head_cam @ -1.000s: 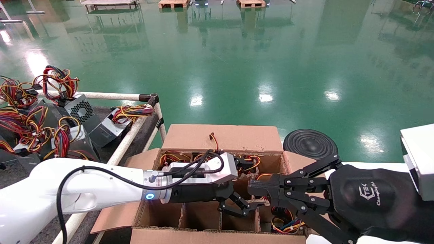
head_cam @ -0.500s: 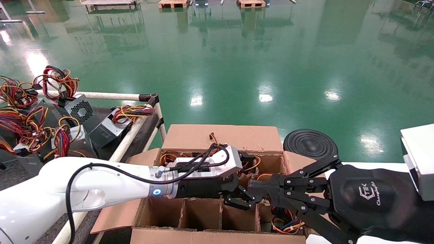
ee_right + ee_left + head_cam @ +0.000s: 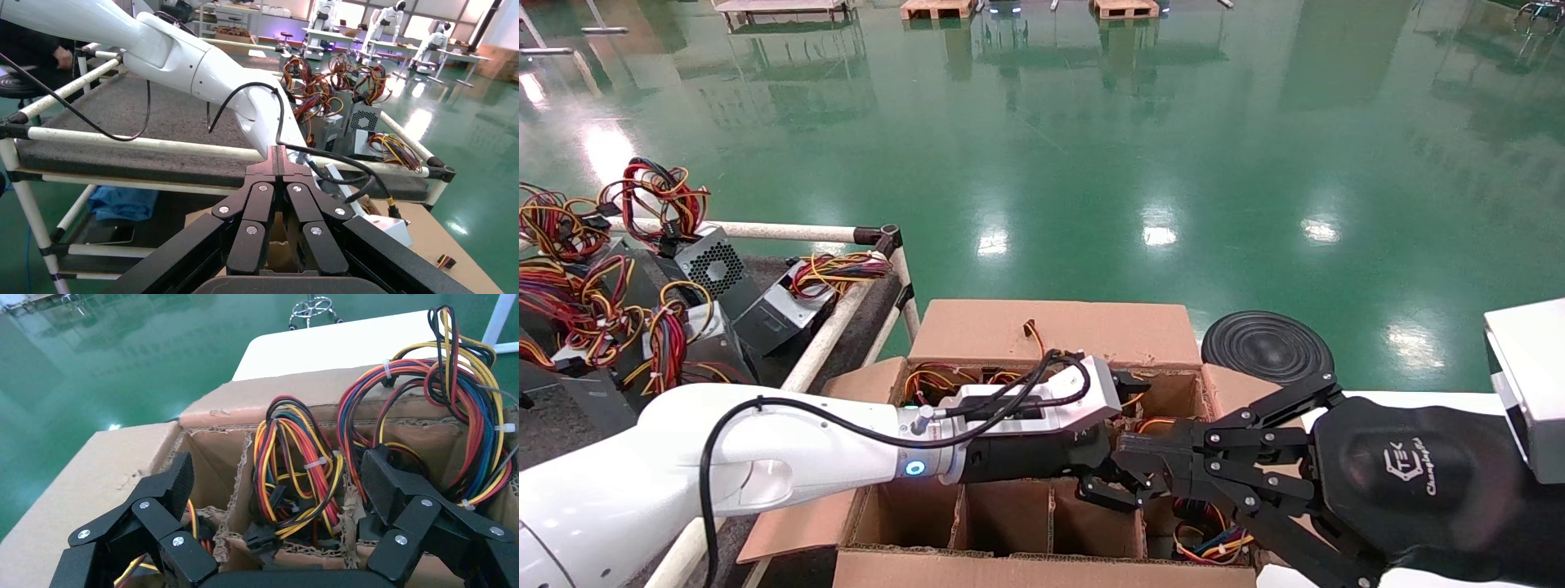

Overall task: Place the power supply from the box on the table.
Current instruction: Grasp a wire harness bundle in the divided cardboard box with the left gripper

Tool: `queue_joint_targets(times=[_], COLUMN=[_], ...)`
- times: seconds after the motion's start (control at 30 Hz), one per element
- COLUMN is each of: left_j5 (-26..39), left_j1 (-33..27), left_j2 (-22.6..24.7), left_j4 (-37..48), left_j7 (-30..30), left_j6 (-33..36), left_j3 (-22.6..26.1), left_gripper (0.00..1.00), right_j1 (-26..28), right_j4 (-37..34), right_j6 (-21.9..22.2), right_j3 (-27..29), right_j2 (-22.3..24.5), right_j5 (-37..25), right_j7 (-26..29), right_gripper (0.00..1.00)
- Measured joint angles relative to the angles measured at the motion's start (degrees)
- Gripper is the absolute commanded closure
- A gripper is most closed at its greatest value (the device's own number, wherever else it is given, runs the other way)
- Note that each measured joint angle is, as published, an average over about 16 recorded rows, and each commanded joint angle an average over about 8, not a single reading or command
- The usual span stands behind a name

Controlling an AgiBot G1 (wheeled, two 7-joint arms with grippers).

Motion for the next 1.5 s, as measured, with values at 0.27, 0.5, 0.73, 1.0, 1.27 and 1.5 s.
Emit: queue_joint_targets(times=[0.27, 0.5, 0.73, 1.0, 1.27, 1.5], left_j5=[-1.60, -2.86, -3.99, -5.17, -6.74, -8.34], left_j1=[-0.11, -0.13, -0.19, -0.26, -0.30, -0.43], left_j2=[0.73, 1.71, 3.10, 4.58, 5.67, 6.45], left_j4=[1.00, 2.39, 4.31, 6.33, 7.92, 9.34], left_j7=[0.73, 1.63, 2.75, 3.97, 5.24, 6.39], left_j6=[-0.23, -0.75, -1.65, -2.58, -2.76, -2.09], left_j3=[1.38, 2.49, 3.58, 4.55, 5.13, 5.26], left_gripper=[0.00, 0.00, 0.00, 0.00, 0.84, 1.00], right_j1=[0.00, 0.00, 0.00, 0.00, 0.00, 0.00], right_j4=[0.00, 0.00, 0.00, 0.00, 0.00, 0.00], right_j6=[0.00, 0.00, 0.00, 0.00, 0.00, 0.00], right_j3=[0.00, 0.00, 0.00, 0.00, 0.00, 0.00], right_j2=[0.00, 0.00, 0.00, 0.00, 0.00, 0.00], right_j5=[0.00, 0.00, 0.00, 0.00, 0.00, 0.00], right_j7=[0.00, 0.00, 0.00, 0.00, 0.00, 0.00], right_gripper=[1.00, 1.00, 1.00, 1.00, 1.00, 1.00])
